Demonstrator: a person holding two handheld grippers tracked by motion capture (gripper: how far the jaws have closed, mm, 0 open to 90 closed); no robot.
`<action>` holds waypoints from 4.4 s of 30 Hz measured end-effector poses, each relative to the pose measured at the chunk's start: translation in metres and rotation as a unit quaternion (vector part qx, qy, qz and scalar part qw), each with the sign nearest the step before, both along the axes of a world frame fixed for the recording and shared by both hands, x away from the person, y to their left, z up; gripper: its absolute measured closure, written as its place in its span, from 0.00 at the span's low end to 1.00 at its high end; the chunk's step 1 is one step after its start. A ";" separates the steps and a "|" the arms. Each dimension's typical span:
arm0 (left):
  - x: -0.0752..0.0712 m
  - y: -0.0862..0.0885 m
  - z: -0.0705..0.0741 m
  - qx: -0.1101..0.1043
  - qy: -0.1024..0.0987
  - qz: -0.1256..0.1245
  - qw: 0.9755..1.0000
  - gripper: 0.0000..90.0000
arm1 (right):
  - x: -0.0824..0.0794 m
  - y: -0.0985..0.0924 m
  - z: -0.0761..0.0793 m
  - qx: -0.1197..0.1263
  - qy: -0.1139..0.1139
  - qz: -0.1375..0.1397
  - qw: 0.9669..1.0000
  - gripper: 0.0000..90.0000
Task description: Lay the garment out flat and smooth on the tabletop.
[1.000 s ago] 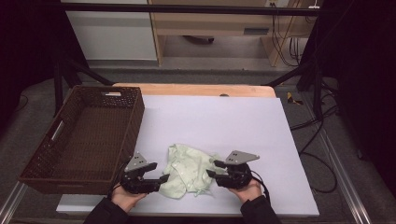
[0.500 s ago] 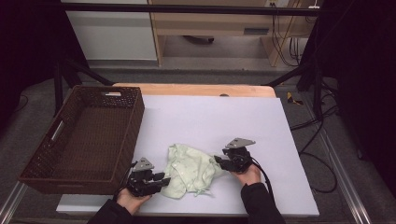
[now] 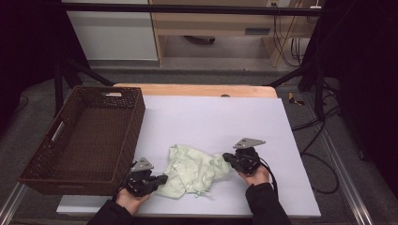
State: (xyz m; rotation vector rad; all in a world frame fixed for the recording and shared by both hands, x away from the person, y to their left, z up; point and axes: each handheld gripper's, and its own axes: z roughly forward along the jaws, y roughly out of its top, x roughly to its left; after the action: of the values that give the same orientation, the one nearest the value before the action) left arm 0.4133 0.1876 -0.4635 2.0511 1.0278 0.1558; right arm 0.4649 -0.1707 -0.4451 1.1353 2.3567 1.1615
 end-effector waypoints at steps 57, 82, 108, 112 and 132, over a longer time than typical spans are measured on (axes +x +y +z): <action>0.002 0.001 0.003 -0.011 -0.061 0.018 0.998 0.60 | 0.021 0.051 0.018 0.007 -0.029 0.013 0.999 1.00; 0.015 -0.006 -0.016 0.007 0.006 0.042 0.999 0.98 | 0.012 0.038 0.006 0.011 -0.029 0.015 0.999 0.99; 0.003 0.011 0.005 0.025 -0.045 0.102 0.993 0.98 | -0.006 0.125 -0.023 -0.012 0.014 0.141 0.990 0.87; 0.004 0.010 0.002 0.029 -0.038 0.098 0.994 0.98 | -0.010 0.120 -0.012 0.011 0.000 0.140 0.990 0.73; 0.007 0.009 -0.003 0.035 -0.029 0.077 0.996 0.98 | 0.037 0.122 -0.028 -0.048 -0.007 0.054 0.997 0.57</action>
State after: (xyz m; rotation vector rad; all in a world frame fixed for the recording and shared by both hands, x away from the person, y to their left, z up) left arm 0.4204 0.1965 -0.4664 2.0172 1.1592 0.3330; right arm 0.5022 -0.0483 -0.4732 0.9762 2.4617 1.0727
